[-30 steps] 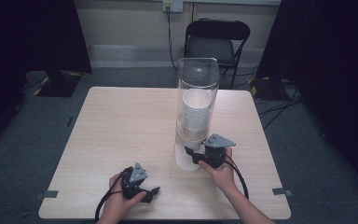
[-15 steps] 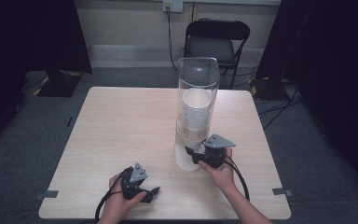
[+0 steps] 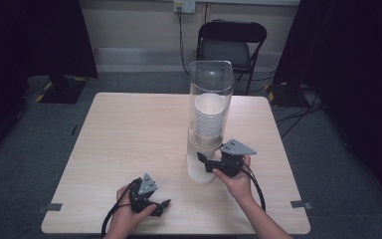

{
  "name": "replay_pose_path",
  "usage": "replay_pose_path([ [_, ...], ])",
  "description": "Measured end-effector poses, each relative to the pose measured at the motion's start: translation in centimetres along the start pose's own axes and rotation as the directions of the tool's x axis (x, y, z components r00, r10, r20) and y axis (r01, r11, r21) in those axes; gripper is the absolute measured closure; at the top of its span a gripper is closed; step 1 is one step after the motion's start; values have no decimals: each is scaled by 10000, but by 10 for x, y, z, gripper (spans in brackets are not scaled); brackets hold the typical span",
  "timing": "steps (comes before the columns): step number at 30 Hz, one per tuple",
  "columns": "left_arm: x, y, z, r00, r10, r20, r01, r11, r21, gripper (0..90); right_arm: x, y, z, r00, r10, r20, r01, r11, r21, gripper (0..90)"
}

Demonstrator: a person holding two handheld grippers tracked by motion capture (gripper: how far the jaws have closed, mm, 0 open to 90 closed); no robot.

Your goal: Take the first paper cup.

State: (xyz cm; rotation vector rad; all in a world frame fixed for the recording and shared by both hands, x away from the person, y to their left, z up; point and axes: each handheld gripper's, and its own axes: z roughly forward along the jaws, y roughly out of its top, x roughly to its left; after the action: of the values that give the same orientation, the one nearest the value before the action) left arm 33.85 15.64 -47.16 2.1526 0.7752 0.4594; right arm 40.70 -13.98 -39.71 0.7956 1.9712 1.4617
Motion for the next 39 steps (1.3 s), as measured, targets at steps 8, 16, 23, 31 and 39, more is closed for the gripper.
replay_pose_path([
  [8,0,0,0,10000,8,-2,-8,10000,-7,148,0,-1,0,9997,-255,-30,256,9997,17,319],
  [16,0,-1,1,10000,-13,39,13,9999,-122,149,-2,-3,0,9995,-279,-160,281,9995,132,326],
  [23,-1,-1,1,10000,-85,36,86,9998,-178,148,-2,-3,1,9991,-385,-180,388,9991,165,331],
  [31,-1,-1,1,9999,-93,39,93,9998,-184,148,-2,-5,0,9990,-422,-127,424,9990,135,331],
  [39,0,-1,1,10000,-71,28,71,9998,-162,148,-3,-6,1,9989,-431,-164,433,9990,105,333],
])
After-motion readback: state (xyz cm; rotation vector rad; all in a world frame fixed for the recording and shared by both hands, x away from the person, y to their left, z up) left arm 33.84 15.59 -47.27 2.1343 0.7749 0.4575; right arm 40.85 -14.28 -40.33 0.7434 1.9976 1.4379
